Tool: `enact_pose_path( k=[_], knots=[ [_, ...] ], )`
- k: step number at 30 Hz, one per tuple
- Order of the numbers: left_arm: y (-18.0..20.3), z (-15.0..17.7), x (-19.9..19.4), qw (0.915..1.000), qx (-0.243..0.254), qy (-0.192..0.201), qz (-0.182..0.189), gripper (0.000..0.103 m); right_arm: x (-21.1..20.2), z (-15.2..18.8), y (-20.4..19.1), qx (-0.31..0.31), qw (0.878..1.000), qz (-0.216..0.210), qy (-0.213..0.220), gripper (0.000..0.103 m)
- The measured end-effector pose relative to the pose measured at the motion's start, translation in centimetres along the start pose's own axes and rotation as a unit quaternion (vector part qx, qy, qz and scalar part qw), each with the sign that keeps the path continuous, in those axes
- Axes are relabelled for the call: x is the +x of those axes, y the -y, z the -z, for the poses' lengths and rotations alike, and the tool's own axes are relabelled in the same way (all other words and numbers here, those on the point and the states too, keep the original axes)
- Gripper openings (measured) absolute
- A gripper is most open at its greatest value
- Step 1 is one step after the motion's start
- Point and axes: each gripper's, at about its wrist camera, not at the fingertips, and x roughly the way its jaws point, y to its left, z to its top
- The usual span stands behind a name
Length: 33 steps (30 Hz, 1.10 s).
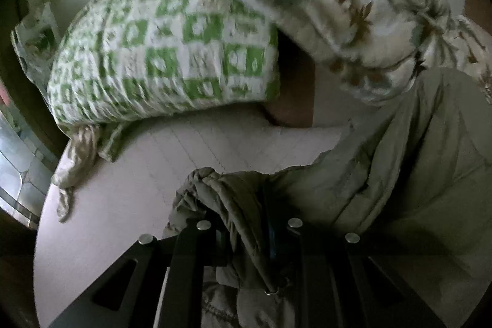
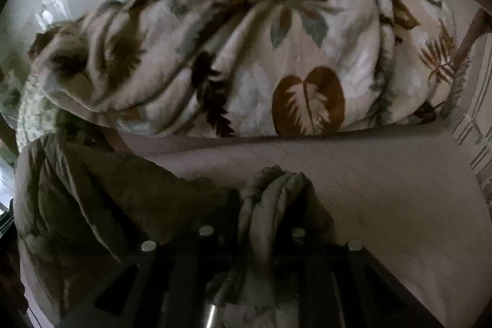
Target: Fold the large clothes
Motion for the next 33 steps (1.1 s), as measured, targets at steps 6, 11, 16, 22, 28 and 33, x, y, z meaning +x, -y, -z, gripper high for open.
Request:
enact_pose_path(
  k=[6,11,16,22,28,33],
  knots=[
    [0.4,1.0,4.9,0.9995,0.003,-0.030,0.002,0.018,4.5,0.3,0.0,0.007,1.000,0.000,-0.030,0.016],
    [-0.5,1.8,7.0,0.9982,-0.026,-0.044,0.033,0.019,6.9,0.9,0.7,0.025,0.998,-0.009,-0.051,0.016],
    [0.3,1.8,6.4,0.9991,-0.010,-0.038,0.013,0.019,7.1,1.3,0.2,0.021,0.999,0.004,-0.049,0.018],
    [-1.6,1.1,3.4,0.9968,-0.054,-0.040,0.043,0.025,4.4,1.1,-0.1,0.037,0.999,0.007,-0.031,0.021],
    [-2.0,0.5,-0.1,0.9956,-0.064,-0.038,0.056,0.035,1.7,0.7,0.8,0.061,0.997,-0.022,-0.041,0.024],
    [-1.6,0.2,-2.4,0.9960,-0.061,-0.033,0.057,0.041,-0.4,0.3,2.0,0.093,0.993,-0.054,-0.049,0.028]
  ],
)
